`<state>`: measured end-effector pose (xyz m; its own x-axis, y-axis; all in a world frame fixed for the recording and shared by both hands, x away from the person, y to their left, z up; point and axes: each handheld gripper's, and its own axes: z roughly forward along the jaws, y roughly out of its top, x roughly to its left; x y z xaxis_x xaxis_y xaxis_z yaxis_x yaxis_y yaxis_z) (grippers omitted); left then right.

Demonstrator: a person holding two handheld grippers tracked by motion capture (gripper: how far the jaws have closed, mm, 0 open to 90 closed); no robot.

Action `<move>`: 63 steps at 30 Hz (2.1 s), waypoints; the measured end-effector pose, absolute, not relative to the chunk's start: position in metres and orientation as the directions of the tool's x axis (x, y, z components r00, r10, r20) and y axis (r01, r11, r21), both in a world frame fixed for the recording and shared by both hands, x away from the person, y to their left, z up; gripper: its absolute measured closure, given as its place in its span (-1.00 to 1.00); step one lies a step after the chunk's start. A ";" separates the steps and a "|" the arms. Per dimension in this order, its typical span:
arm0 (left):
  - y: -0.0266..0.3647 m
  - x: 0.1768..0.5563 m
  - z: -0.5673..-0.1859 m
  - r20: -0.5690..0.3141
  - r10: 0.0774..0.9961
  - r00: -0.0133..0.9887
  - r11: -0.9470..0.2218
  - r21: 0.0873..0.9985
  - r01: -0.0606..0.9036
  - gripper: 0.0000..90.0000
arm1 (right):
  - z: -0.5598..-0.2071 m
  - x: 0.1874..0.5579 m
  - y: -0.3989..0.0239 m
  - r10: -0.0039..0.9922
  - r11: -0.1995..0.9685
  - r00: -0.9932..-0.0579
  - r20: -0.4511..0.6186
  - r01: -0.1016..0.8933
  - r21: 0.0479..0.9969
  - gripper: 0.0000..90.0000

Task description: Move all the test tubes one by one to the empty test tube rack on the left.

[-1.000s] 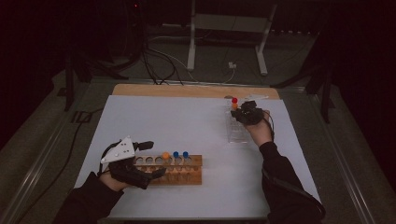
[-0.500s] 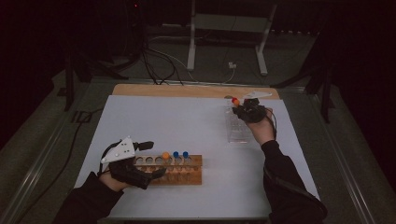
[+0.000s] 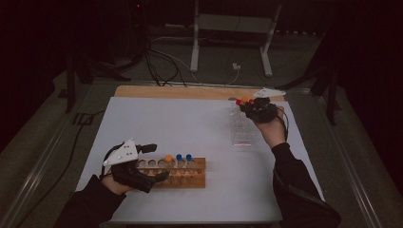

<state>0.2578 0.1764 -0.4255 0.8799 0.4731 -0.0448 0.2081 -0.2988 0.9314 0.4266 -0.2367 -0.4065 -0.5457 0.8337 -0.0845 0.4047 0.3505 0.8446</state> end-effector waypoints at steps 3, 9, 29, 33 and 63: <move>0.176 0.257 -0.425 -0.045 0.470 0.881 -0.298 0.932 0.206 -0.94 | -0.403 0.417 -0.236 0.825 0.349 -0.559 -0.079 0.394 0.850 0.67; 0.175 0.257 -0.424 -0.046 0.462 0.886 -0.300 0.932 0.204 -0.94 | -0.400 0.391 -0.229 0.791 0.373 -0.606 -0.083 0.372 0.850 0.67; 0.170 0.252 -0.421 -0.044 0.435 0.899 -0.314 0.929 0.197 -0.94 | -0.415 0.301 -0.208 0.659 0.463 -0.747 -0.080 0.319 0.827 0.67; 0.167 0.250 -0.421 -0.045 0.425 0.904 -0.318 0.928 0.196 -0.94 | -0.420 0.283 -0.205 0.632 0.486 -0.770 -0.080 0.314 0.816 0.67; 0.141 0.235 -0.421 -0.063 0.324 0.944 -0.335 0.926 0.177 -0.76 | -0.433 0.223 -0.137 0.329 0.614 -0.943 -0.052 0.172 0.770 0.67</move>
<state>0.2351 0.1415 -0.4208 0.9439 0.3242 -0.0628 0.1766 -0.3348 0.9256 0.2230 -0.1366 -0.4328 -0.9430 0.3287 -0.0519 0.1716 0.6140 0.7704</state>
